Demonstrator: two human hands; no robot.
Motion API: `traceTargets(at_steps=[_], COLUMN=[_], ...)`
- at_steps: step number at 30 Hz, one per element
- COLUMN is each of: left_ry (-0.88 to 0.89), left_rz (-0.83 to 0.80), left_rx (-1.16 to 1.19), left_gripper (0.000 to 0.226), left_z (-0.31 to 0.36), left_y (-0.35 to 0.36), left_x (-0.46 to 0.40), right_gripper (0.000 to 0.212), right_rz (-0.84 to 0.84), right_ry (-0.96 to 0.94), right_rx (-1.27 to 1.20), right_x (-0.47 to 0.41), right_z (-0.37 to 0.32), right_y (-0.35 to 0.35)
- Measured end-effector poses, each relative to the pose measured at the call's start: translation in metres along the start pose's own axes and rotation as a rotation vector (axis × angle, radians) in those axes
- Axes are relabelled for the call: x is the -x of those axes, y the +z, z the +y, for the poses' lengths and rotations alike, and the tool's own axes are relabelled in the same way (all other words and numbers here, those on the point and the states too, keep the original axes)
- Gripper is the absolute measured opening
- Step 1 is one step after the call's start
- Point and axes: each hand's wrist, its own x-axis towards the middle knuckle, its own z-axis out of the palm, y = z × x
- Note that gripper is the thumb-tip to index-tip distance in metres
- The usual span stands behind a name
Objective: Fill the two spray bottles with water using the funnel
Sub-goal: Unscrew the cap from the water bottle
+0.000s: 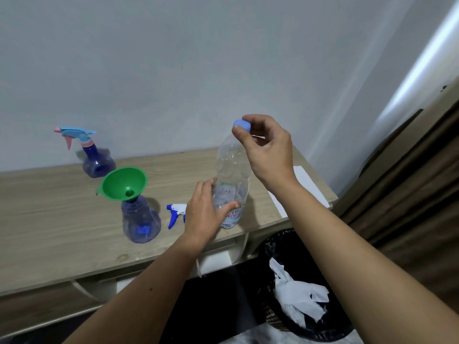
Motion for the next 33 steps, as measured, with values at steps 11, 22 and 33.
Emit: traceTargets(at_steps=[11, 22, 33], left_ry=[0.017, 0.045, 0.064], left_rz=[-0.019, -0.009, -0.011], left_rx=[-0.025, -0.051, -0.048], left_gripper=[0.092, 0.089, 0.090], left_z=[-0.002, -0.007, -0.009], left_y=[0.000, 0.002, 0.003], left_x=[-0.007, -0.010, -0.009], right_gripper=[0.036, 0.026, 0.021], right_rz=[-0.085, -0.145, -0.214], right_ry=[0.061, 0.010, -0.006], right_rx=[-0.043, 0.022, 0.050], right_x=[-0.010, -0.014, -0.015], right_z=[0.001, 0.002, 0.001], right_y=[-0.001, -0.011, -0.011])
